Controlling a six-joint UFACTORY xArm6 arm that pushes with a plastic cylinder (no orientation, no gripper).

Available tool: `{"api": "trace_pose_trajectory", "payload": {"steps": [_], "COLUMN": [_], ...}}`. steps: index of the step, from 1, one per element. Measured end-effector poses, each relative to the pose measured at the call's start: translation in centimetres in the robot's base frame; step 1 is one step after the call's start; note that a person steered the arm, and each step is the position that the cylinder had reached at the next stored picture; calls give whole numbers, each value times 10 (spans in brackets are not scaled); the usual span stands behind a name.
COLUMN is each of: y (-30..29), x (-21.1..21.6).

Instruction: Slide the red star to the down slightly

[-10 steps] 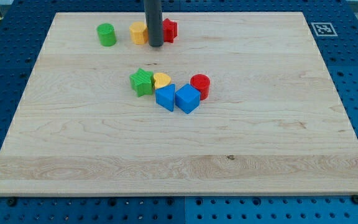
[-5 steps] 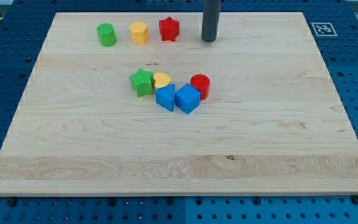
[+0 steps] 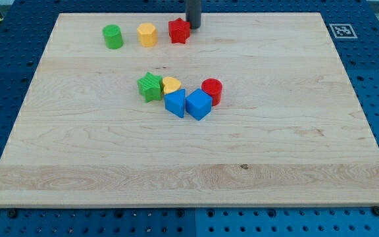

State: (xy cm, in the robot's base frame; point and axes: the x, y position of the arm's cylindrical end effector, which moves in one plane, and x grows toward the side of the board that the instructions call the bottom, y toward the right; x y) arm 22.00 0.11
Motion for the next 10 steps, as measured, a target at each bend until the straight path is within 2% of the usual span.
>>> {"api": "trace_pose_trajectory", "payload": {"steps": [1, 3, 6, 10], "y": [-13, -68, -62, -49], "x": [-18, -18, 7, 13]}}
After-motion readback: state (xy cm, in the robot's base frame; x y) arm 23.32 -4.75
